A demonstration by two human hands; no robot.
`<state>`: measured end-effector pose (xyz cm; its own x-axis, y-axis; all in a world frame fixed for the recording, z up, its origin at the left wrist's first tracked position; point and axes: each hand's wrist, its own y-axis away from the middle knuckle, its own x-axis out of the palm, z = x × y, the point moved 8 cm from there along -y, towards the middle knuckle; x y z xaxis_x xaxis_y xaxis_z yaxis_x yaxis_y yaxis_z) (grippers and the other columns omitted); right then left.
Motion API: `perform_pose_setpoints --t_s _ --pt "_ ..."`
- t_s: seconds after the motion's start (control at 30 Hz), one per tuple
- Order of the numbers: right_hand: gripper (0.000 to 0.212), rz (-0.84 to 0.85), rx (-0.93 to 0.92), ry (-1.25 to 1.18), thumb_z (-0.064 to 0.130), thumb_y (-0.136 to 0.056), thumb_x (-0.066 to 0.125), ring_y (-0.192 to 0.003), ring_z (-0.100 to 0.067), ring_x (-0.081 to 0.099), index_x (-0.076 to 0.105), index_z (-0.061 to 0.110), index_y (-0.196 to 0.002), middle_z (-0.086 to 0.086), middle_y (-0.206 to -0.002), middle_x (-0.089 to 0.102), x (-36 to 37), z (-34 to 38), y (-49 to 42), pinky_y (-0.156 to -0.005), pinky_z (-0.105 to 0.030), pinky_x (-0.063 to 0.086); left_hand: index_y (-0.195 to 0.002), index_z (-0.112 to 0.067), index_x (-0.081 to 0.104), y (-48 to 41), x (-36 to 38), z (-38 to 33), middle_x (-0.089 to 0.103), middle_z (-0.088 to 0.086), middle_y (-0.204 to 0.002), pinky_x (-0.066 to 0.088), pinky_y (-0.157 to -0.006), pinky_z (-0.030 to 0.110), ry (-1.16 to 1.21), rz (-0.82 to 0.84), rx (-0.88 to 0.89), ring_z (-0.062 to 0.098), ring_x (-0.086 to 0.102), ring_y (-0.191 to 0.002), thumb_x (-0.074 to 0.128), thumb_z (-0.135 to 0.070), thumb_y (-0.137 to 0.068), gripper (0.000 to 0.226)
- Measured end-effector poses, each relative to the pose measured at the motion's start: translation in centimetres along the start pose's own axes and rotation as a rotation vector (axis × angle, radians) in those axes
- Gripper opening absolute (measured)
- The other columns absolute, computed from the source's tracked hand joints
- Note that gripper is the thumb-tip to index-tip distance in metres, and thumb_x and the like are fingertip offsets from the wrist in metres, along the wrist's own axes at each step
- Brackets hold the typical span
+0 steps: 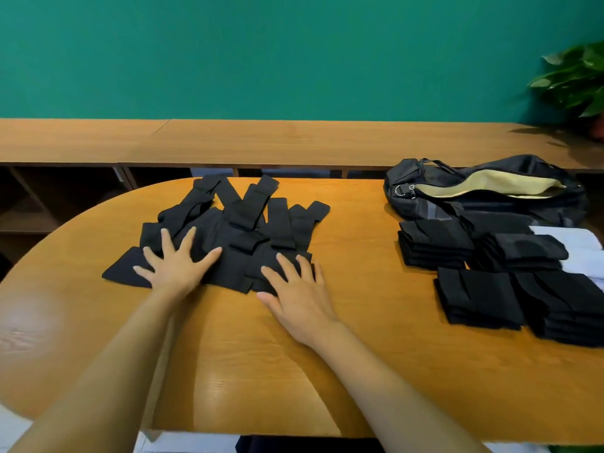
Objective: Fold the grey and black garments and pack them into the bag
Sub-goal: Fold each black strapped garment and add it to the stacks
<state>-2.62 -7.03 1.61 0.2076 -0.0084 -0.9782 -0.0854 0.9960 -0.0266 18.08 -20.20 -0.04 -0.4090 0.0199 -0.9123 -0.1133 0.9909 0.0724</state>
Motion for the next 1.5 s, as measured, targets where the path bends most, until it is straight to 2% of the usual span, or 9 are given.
perform_pose_setpoints --t_s 0.13,0.33,0.53,0.73,0.87,1.0,1.13,1.3,1.5 --pt "0.055 0.060 -0.001 0.002 0.057 -0.100 0.023 -0.145 -0.036 0.010 0.026 0.035 -0.151 -0.003 -0.162 0.016 1.3 0.5 -0.6 -0.118 -0.054 0.006 -0.149 -0.053 0.010 -2.2 1.6 0.9 -0.005 0.000 -0.163 -0.007 -0.112 0.067 -0.107 0.139 -0.022 0.044 -0.006 -0.146 0.031 -0.090 -0.069 0.091" --pt "0.054 0.041 0.019 0.032 0.058 -0.100 0.025 -0.143 -0.036 0.018 0.034 0.034 -0.147 -0.002 -0.158 0.027 1.3 -1.8 0.3 -0.117 -0.052 0.014 -0.149 -0.051 0.018 -0.4 2.6 -1.3 0.001 0.004 -0.163 -0.007 -0.112 0.066 -0.133 0.094 0.012 0.044 -0.006 -0.146 0.032 -0.087 -0.077 0.082" --pt "0.079 -0.003 0.079 0.062 0.067 -0.082 -0.005 -0.145 -0.029 0.020 0.035 0.039 -0.145 0.004 -0.157 0.030 0.5 -6.6 3.4 -0.118 -0.049 0.016 -0.150 -0.048 0.017 2.6 4.5 -5.8 0.000 0.007 -0.163 -0.008 -0.111 0.067 -0.120 0.108 0.043 0.046 -0.008 -0.145 0.032 -0.085 -0.079 0.082" --pt "0.071 0.001 0.132 0.044 0.069 -0.088 0.003 -0.149 -0.023 0.012 0.031 0.040 -0.147 0.008 -0.159 0.024 -0.6 -11.4 6.5 -0.120 -0.045 0.011 -0.152 -0.044 0.010 6.3 7.4 -10.8 -0.007 0.011 -0.163 -0.010 -0.108 0.070 -0.128 0.103 0.047 0.050 -0.012 -0.143 0.025 -0.084 -0.082 0.082" --pt "0.053 -0.004 0.092 -0.021 0.055 -0.100 0.028 -0.149 -0.013 0.008 0.031 0.034 -0.148 0.011 -0.160 0.021 -1.4 -13.2 7.6 -0.120 -0.039 0.005 -0.154 -0.040 0.007 7.5 7.8 -11.8 -0.011 0.012 -0.162 -0.011 -0.108 0.070 -0.085 0.076 0.029 0.051 -0.014 -0.142 0.026 -0.080 -0.086 0.081" --pt "0.038 -0.148 0.085 -0.062 0.051 -0.101 0.032 -0.147 -0.008 0.016 0.054 0.030 -0.124 0.010 -0.154 0.035 -2.9 -14.1 9.2 -0.120 -0.035 0.009 -0.154 -0.031 0.016 10.6 6.0 -13.6 -0.006 0.008 -0.163 -0.007 -0.113 0.064 -0.048 -0.122 0.241 0.040 -0.011 -0.147 0.037 -0.057 -0.097 0.066" --pt "0.060 -0.147 0.059 -0.025 0.055 -0.097 0.008 -0.147 -0.007 0.016 0.059 0.031 -0.118 0.010 -0.154 0.034 -2.6 -13.6 10.1 -0.119 -0.033 0.004 -0.143 -0.028 0.043 16.2 6.9 -16.2 0.020 -0.004 -0.160 -0.015 -0.115 0.049 0.067 -0.103 0.553 0.014 0.005 -0.149 0.041 -0.038 -0.101 0.043" --pt "0.034 -0.196 0.122 -0.109 0.040 -0.104 0.032 -0.139 -0.007 0.033 0.054 0.026 -0.126 0.005 -0.152 0.040 -3.2 -13.7 9.7 -0.112 -0.027 0.024 -0.146 -0.032 0.037 17.9 9.2 -15.8 0.029 -0.011 -0.156 -0.014 -0.118 0.048 0.034 0.000 0.586 0.006 0.009 -0.148 0.035 -0.038 -0.104 0.043" --pt "0.044 -0.123 0.133 0.044 0.039 -0.106 0.025 -0.144 -0.011 0.025 0.047 0.025 -0.142 0.007 -0.156 0.033 -2.5 -13.3 8.6 -0.118 -0.032 0.015 -0.145 -0.033 0.038 17.8 9.1 -15.6 0.031 -0.012 -0.155 -0.015 -0.117 0.046 0.070 -0.001 0.567 0.004 0.010 -0.147 0.036 -0.037 -0.104 0.042"
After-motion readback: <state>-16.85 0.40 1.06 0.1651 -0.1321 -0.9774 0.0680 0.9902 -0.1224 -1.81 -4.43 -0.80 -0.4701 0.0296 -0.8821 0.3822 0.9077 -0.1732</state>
